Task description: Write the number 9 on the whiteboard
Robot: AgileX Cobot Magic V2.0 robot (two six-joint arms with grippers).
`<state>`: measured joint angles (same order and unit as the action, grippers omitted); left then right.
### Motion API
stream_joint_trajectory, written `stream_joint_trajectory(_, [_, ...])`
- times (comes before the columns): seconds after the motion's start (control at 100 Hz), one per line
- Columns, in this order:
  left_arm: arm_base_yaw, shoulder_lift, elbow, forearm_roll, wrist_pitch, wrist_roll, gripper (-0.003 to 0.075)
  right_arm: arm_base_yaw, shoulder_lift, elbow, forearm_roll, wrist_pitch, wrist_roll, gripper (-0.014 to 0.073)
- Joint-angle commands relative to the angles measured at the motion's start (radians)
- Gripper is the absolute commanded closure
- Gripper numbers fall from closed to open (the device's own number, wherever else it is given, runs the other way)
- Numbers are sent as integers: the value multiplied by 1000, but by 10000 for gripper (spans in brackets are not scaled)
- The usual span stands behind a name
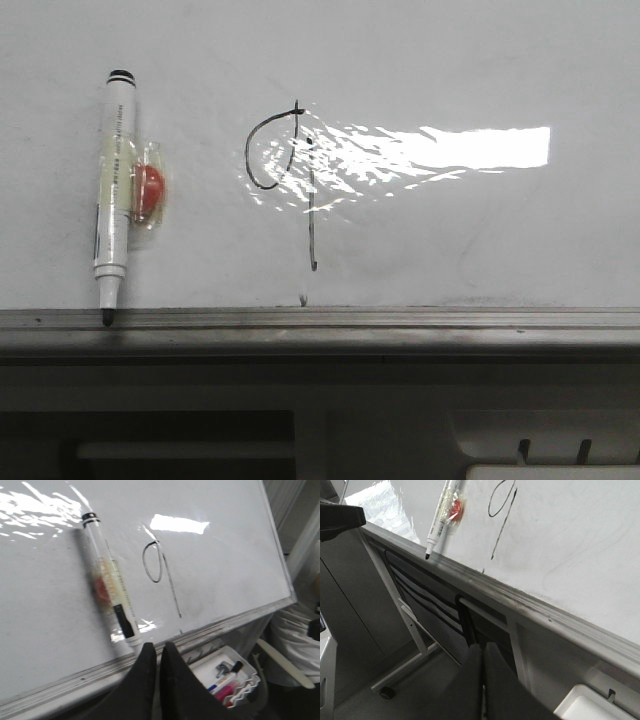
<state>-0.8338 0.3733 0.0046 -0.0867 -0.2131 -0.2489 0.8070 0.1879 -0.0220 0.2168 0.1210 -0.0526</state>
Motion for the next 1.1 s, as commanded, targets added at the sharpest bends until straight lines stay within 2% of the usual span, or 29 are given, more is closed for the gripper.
stream_joint_trajectory(0.0, [78, -34, 40, 18, -8, -1, 741, 0, 8, -27, -7, -80, -15, 663])
stream_joint_trajectory(0.23, [399, -238, 40, 187, 179, -1, 741, 0, 8, -27, -7, -80, -15, 663])
stream_joint_trajectory(0.37, [572, -412, 40, 187, 285, -1, 740, 0, 8, -27, -7, -80, -15, 663])
stream_joint_trajectory(0.51, [698, -399, 40, 171, 327, 91, 740, 0, 8, -27, -7, -82, -15, 663])
stream_joint_trajectory(0.67, [768, -407, 40, 102, 406, 266, 740, 0, 8, -27, -7, -82, -15, 663])
stream_joint_trajectory(0.76, [784, -407, 42, 87, 498, 266, 740, 0, 8, -27, -7, -82, -15, 663])
stream_joint_trajectory(1.09, [779, -405, 40, 87, 493, 268, 740, 0, 8, -27, -7, -82, -15, 663])
